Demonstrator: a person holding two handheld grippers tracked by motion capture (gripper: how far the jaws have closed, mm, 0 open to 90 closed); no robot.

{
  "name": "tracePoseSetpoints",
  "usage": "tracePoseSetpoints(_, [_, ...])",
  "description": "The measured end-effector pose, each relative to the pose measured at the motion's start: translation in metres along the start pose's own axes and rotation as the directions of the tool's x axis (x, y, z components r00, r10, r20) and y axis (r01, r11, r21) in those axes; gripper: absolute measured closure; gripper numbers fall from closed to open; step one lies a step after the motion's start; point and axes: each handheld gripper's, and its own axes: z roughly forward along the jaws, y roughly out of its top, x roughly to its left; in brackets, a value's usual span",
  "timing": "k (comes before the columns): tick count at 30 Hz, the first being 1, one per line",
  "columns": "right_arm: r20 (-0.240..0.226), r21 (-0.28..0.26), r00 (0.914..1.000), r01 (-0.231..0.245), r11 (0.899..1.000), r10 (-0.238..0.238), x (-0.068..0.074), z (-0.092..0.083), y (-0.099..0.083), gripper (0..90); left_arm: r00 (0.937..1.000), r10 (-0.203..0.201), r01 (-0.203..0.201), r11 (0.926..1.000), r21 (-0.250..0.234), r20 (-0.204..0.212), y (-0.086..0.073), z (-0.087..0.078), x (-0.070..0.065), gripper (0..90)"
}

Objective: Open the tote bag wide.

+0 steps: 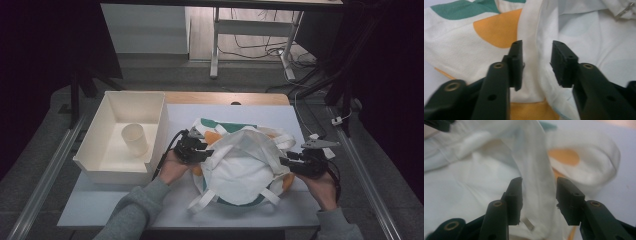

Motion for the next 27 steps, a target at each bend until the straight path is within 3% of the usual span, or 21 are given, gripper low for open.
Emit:
tracePoseSetpoints(4, [-0.033,-0.065,0.9983,0.047,0.997,-0.049,0.010,-0.002,0.005,52.8,0.9997,0.017,-0.017,0.9997,-0.019,0.015,0.003,-0.007,-0.005,52.0])
tracePoseSetpoints(7, [-0.055,-0.080,0.9961,0.065,0.995,-0.069,0.013,0.000,0.006,51.2,0.9988,0.028,-0.027,0.9992,-0.029,0.039,0.006,-0.013,-0.008,48.8])
tracePoseSetpoints(10, [-0.078,-0.089,0.9937,0.074,0.993,-0.081,0.015,0.003,0.005,50.1,0.9951,0.033,-0.030,0.9991,-0.030,0.094,0.007,-0.018,-0.009,46.5])
tracePoseSetpoints(16, [-0.102,-0.121,0.9881,0.102,0.987,-0.115,0.020,0.008,0.008,49.7,0.9904,0.030,-0.025,0.9989,-0.040,0.135,0.008,-0.029,-0.009,43.3])
tracePoseSetpoints(22, [-0.091,-0.139,0.9835,0.143,0.980,-0.156,0.027,0.012,0.009,49.6,0.9842,0.028,-0.019,0.9984,-0.053,0.175,0.009,-0.039,-0.006,42.1])
tracePoseSetpoints(27, [-0.079,-0.142,0.9850,0.141,0.980,-0.153,0.027,0.011,0.004,49.4,0.9810,0.045,-0.030,0.9960,-0.084,0.189,0.014,-0.054,-0.009,40.5])
